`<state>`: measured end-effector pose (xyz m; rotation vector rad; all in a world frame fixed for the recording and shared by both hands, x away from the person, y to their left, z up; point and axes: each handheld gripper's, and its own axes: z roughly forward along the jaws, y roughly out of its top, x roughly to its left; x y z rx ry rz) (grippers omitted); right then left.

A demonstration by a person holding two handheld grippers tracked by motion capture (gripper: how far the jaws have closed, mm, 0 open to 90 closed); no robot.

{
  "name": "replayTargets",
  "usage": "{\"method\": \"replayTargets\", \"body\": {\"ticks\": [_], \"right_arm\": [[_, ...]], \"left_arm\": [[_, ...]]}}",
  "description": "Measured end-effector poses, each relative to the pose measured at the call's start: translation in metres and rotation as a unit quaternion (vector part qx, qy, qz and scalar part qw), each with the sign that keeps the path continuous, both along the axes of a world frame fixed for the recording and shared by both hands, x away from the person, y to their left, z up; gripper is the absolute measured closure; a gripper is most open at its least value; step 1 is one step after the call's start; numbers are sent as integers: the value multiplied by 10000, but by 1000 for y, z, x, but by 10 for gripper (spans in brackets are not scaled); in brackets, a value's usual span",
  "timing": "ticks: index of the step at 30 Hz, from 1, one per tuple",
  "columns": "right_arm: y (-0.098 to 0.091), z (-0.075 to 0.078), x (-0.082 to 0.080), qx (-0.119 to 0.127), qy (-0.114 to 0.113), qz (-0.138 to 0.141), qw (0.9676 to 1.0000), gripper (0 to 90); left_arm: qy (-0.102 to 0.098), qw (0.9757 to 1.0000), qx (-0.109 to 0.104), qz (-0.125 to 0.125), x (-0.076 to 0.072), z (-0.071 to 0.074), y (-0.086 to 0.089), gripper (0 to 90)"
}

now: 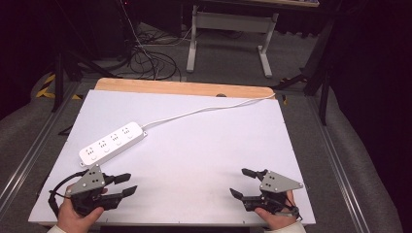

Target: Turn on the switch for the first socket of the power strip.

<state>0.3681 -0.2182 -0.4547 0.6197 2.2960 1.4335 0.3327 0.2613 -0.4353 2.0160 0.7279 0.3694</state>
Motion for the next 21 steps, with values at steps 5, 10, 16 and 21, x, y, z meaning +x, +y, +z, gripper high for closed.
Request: {"method": "replayTargets", "body": {"ticks": [5, 10, 16, 21], "right_arm": [[0, 0, 0, 1, 1, -2, 10000, 264], [0, 0, 0, 10, -2, -1, 10000, 264], [0, 0, 0, 12, -3, -2, 10000, 264], [0, 0, 0, 15, -9, -8, 10000, 264]], "left_arm": [[-132, 9998, 33, 155, 3, 8, 2, 563], [-204, 9995, 25, 251, 9, 16, 3, 540], [-185, 9993, 59, 325, 13, 19, 2, 515], [-202, 9993, 99, 313, 17, 24, -1, 491]]}}
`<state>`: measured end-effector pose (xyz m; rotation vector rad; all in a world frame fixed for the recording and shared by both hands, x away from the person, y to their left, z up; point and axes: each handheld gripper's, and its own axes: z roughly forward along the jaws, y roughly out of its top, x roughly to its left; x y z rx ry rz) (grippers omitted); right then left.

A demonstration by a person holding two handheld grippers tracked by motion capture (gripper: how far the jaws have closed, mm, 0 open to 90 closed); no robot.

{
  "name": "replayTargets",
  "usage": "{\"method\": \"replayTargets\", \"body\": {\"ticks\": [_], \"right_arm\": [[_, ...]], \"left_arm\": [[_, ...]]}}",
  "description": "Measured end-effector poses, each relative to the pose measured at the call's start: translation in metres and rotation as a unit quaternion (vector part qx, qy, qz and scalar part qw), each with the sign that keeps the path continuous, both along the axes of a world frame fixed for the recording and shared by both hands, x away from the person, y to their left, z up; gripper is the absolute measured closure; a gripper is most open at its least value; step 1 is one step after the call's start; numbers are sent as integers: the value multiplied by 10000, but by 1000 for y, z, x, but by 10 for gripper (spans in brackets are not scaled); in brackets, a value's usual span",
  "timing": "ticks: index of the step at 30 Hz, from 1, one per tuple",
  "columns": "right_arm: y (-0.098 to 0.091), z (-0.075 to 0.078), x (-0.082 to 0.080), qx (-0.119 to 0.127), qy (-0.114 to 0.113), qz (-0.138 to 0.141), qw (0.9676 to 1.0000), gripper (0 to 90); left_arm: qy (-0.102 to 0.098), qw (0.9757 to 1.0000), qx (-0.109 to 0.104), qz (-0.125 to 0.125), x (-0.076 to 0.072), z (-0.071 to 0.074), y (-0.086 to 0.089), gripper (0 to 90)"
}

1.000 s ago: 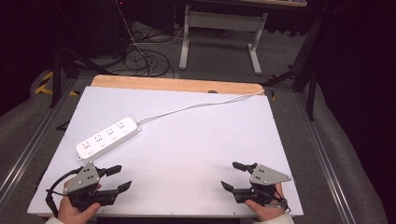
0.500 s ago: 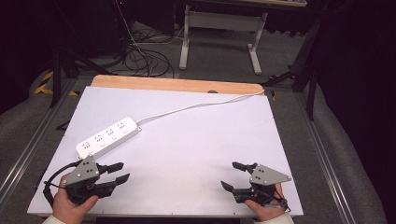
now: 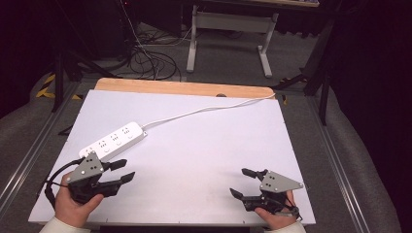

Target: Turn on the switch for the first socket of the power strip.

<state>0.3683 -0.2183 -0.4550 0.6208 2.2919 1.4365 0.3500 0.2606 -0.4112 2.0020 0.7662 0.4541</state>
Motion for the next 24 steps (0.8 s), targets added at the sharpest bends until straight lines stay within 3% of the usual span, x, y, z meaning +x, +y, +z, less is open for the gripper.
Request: {"method": "replayTargets", "body": {"ticks": [8, 13, 14, 16, 19, 23, 24], "right_arm": [[0, 0, 0, 7, -10, -5, 10000, 264], [0, 0, 0, 9, -23, -4, 10000, 264], [0, 0, 0, 2, -33, -14, 10000, 264], [-1, 0, -1, 15, -29, -18, 10000, 264], [-1, 0, 0, 11, -39, -12, 10000, 263], [-1, 0, -1, 28, -42, -16, 10000, 263], [-1, 0, -1, 26, -46, -15, 10000, 263]], "left_arm": [[1, 10000, 8, -26, 7, 7, -3, 496], [-48, 9999, 1, 105, 10, 12, -2, 511], [22, 10000, -18, 88, 13, 14, -2, 513], [-23, 9999, 76, 145, 14, 15, -2, 561], [66, 9998, 162, 129, 19, 18, -2, 622], [134, 9995, 178, 211, 23, 18, -3, 684], [108, 9995, 99, 291, 26, 17, -3, 697]]}}
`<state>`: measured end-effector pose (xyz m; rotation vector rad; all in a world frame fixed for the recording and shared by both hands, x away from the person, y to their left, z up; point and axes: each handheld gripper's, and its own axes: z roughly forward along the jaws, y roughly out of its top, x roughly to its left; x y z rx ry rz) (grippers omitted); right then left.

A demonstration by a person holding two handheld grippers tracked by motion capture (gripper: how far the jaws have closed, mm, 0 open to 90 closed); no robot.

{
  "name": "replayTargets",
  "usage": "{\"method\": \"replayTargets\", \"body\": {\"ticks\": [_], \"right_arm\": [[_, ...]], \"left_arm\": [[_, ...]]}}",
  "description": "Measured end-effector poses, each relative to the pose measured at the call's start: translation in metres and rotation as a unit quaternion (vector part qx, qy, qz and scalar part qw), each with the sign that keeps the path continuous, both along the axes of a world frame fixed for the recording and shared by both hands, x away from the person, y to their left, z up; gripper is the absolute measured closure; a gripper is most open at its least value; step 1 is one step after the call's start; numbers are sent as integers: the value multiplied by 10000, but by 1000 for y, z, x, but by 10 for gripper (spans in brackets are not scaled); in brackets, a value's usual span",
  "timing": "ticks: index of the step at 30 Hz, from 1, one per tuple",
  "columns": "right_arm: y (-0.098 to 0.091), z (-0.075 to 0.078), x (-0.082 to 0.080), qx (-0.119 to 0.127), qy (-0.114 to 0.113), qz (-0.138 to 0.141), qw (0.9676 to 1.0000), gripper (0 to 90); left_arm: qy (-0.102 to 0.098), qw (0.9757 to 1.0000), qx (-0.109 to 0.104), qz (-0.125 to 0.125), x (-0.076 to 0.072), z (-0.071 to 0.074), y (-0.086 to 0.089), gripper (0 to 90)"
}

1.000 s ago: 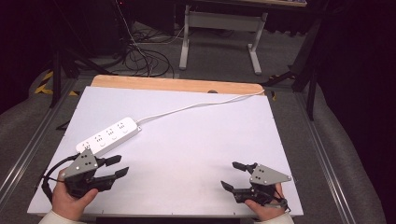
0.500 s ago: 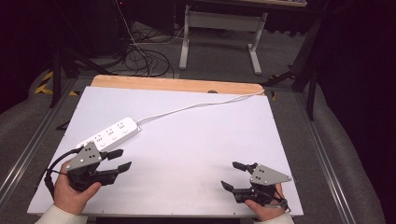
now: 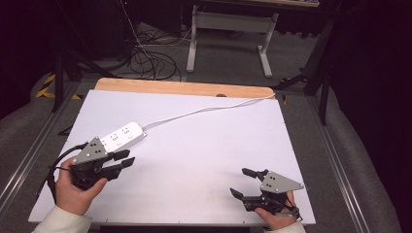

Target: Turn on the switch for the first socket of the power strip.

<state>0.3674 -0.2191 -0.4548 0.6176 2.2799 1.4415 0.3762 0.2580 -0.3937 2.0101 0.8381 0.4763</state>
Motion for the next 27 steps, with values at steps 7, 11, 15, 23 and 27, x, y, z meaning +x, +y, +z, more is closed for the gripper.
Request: {"method": "replayTargets", "body": {"ticks": [7, 11, 15, 23, 27], "right_arm": [[1, -1, 0, -49, -19, 10, 10000, 263], [0, -1, 0, -42, -16, 11, 10000, 263], [1, -1, 0, -40, -21, 22, 10000, 263], [1, -1, 0, -41, -10, 14, 10000, 263], [1, -1, 0, -41, -16, 29, 10000, 263]], "left_arm": [[-29, 9996, -231, 155, 16, -1, 6, 880], [-3, 9995, -202, 232, 24, -2, 9, 900], [-3, 9994, -171, 304, 29, -5, 8, 900], [-61, 9978, -108, 644, 48, -13, 7, 900], [207, 9948, -242, 967, 60, -20, 10, 900]]}}
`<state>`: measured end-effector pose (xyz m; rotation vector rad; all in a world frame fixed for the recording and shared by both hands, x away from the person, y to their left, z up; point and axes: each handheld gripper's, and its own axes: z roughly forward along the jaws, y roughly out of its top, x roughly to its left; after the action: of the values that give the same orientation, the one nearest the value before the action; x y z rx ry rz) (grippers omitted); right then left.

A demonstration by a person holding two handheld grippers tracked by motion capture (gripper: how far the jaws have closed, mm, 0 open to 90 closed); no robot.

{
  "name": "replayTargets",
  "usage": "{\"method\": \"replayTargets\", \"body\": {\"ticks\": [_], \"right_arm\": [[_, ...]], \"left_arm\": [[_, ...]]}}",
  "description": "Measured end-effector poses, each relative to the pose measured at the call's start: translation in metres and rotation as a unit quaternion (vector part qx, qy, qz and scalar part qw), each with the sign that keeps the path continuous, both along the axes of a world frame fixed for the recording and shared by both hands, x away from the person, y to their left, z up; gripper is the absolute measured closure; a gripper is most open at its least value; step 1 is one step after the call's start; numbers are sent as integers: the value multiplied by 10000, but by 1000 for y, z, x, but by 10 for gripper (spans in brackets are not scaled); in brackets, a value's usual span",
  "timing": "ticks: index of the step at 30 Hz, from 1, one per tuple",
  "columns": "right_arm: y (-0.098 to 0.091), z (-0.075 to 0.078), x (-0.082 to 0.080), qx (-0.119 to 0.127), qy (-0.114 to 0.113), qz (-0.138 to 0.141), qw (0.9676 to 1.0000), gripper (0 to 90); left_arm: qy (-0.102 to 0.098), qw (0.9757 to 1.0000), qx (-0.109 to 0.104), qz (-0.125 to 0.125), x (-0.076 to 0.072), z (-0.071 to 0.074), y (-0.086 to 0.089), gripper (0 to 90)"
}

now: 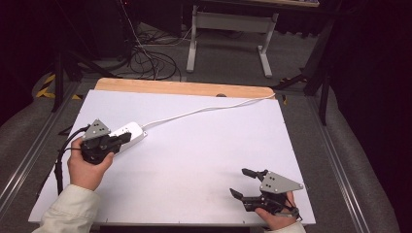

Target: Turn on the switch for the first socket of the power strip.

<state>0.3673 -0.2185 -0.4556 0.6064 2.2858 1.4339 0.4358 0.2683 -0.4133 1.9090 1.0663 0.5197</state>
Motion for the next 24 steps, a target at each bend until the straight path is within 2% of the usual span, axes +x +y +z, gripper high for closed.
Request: {"method": "replayTargets", "body": {"ticks": [2, 4, 6, 8, 11, 16, 20, 24], "right_arm": [[0, 0, 0, 0, 2, 2, 10000, 263], [0, 0, 0, -4, 1, 3, 10000, 263], [0, 0, 0, -3, -1, 7, 10000, 263], [0, 0, 0, -4, -4, 3, 10000, 263], [0, 0, 0, -12, -3, -4, 10000, 263], [0, 0, -1, -1, -15, -14, 10000, 263], [0, -1, 0, -16, -12, -8, 10000, 263], [0, -1, 0, 0, 0, -10, 10000, 263]], "left_arm": [[52, 10000, -27, 38, 3, -2, 1, 900], [109, 9998, 50, 166, 10, -8, 0, 900], [89, 9997, 92, 194, 11, -9, 0, 900], [-60, 9995, 210, 210, 16, -15, -1, 900], [-64, 9995, 192, 246, 19, -18, -2, 900], [-11, 9990, 240, 375, 26, -26, 0, 900], [66, 9988, 186, 438, 31, -30, 2, 900], [122, 9979, 275, 566, 37, -36, 1, 900]]}}
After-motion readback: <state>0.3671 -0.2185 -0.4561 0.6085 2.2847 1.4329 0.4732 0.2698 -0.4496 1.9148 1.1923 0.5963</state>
